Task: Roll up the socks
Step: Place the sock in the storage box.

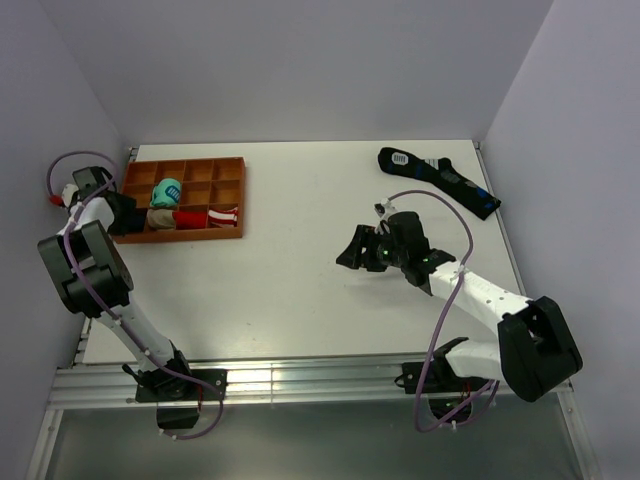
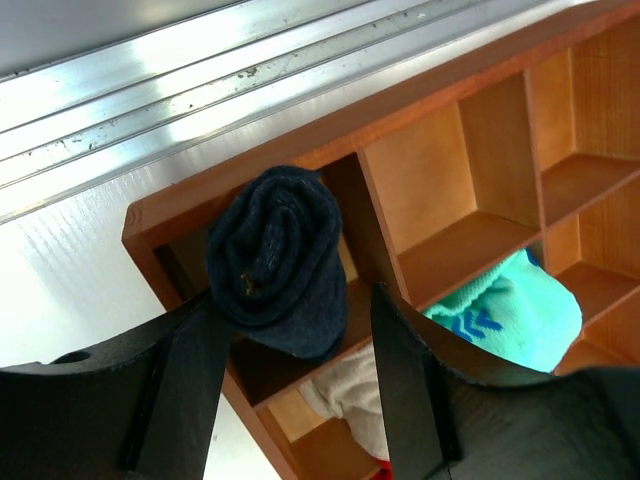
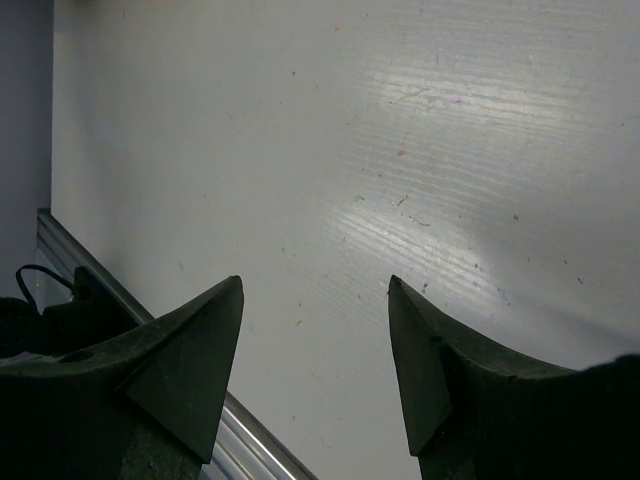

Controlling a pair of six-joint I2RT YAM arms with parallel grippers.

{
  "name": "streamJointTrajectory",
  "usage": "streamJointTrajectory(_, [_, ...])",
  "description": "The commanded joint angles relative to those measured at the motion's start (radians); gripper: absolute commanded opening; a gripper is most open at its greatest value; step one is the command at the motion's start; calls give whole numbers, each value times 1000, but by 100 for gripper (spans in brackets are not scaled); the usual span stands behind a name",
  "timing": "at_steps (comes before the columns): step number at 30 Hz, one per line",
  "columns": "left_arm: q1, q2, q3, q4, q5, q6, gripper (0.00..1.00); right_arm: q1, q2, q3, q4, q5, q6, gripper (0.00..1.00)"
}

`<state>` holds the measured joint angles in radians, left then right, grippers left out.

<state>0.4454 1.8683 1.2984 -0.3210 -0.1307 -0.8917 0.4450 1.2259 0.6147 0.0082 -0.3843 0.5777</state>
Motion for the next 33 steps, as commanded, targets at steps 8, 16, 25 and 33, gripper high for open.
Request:
streamJointTrajectory(8, [3, -101, 67, -81, -21, 36, 59, -5, 14, 8, 52, -21, -13, 67])
streamJointTrajectory(16, [-36, -138, 16, -64, -61, 17, 58, -5, 18, 10, 53, -30, -12, 67])
streamJointTrajectory(25, [-50, -133, 22, -90, -156, -27, 48, -5, 24, 10, 52, -33, -13, 67])
streamJointTrajectory(33, [-53, -100, 45, -112, -202, -41, 42, -5, 27, 10, 52, -39, -15, 67])
